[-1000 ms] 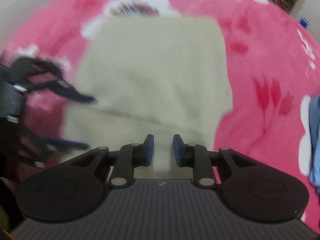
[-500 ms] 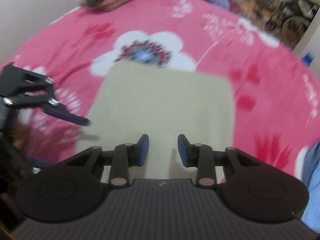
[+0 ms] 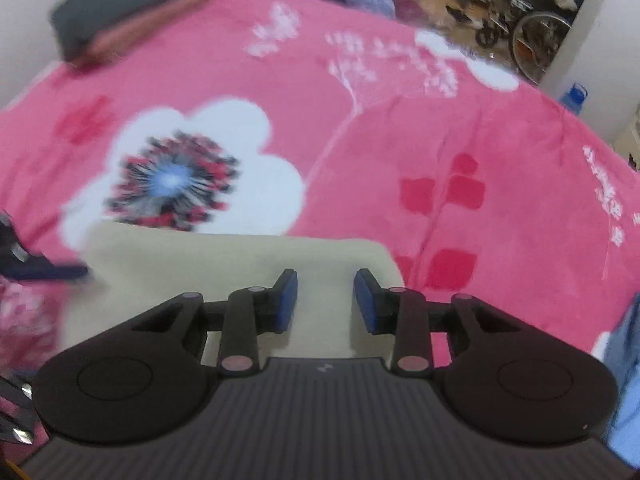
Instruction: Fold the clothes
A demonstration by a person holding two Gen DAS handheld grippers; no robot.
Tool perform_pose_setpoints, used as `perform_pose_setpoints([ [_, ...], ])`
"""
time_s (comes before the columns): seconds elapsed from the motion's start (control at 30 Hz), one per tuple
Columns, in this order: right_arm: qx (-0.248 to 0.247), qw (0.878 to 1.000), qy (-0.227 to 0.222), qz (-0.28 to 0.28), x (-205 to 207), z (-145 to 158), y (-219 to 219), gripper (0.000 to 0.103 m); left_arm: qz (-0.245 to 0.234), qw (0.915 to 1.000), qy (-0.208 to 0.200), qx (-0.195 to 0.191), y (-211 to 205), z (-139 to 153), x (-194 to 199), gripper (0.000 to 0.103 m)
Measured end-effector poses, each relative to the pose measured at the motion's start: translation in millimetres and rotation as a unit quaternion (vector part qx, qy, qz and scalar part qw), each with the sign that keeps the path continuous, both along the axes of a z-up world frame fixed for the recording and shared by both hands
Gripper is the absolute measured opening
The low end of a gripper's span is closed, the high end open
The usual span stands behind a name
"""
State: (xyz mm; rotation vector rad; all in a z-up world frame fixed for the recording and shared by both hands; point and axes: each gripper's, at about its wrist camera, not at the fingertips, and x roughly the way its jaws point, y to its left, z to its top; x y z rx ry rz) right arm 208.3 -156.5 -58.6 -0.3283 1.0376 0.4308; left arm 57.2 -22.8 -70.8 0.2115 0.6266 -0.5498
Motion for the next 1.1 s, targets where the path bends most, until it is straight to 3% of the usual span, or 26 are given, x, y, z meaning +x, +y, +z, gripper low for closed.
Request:
perform_pose_setpoints([
  [0.07,0.003,1.000,-0.003,-0.003,0.9,-13.1,-0.5,0.033,0.016,0.9994,0.031,-0.005,1.4,-17.0,19.6,0.053],
  [0.13,-0.001,1.000,-0.005,-0.003,-0.1,-15.1,1.4,0.033,0.016,0.9992,0.035,-0.009,2.7,-21.0,25.0,0.054],
  [0.2,0.006,1.000,-0.003,-0.004,-1.5,5.3,-6.1,0.033,0.016,0.9992,0.034,-0.010,3.2,-13.7,26.0,0.053],
  [0.3,0.034,0.999,0.010,-0.008,-15.0,35.4,-25.9,0.033,0.021,0.9981,0.039,-0.043,12.0,0.1,22.9,0.055],
  [0.37,0.025,0.999,0.018,-0.022,-15.9,30.4,-33.4,0.033,0.022,0.9979,0.049,-0.037,11.5,-7.0,28.1,0.055],
  [0.43,0.005,0.998,0.047,-0.041,-1.1,-1.1,-33.9,0.034,0.022,0.9982,0.048,-0.028,7.5,-15.1,30.4,0.055],
  [0.53,0.041,0.993,0.073,-0.083,4.5,-7.6,-47.4,0.034,0.037,0.9981,0.044,-0.020,0.1,-9.8,24.0,0.053],
  [0.6,0.065,0.992,0.070,-0.084,-10.0,15.2,-57.4,0.035,0.031,0.9984,0.033,-0.033,0.5,5.8,6.9,0.053],
  [0.7,0.060,0.995,0.076,-0.026,-57.2,41.0,-69.6,0.036,-0.013,0.9982,0.030,-0.051,-3.7,25.9,-29.3,0.053],
  [0.73,0.050,0.995,0.087,-0.011,-71.7,41.0,-72.1,0.036,-0.037,0.9970,0.038,-0.056,-9.2,27.0,-41.7,0.053],
  [0.83,0.006,0.993,0.121,-0.013,-97.8,-0.7,-70.8,0.038,-0.093,0.9936,0.056,-0.030,-39.7,7.6,-68.3,0.054],
  [0.93,-0.011,0.996,0.092,-0.012,-109.5,-22.9,-65.4,0.039,-0.087,0.9955,0.019,0.031,-65.2,-13.2,-82.3,0.056],
  [1.03,0.006,0.996,0.087,-0.024,-124.3,7.2,-70.6,0.039,-0.075,0.9964,0.035,0.018,-63.5,8.0,-83.8,0.053],
  [1.1,0.014,0.996,0.089,-0.003,-144.1,25.3,-71.6,0.040,-0.082,0.9957,0.042,-0.001,-57.5,20.8,-89.7,0.053],
])
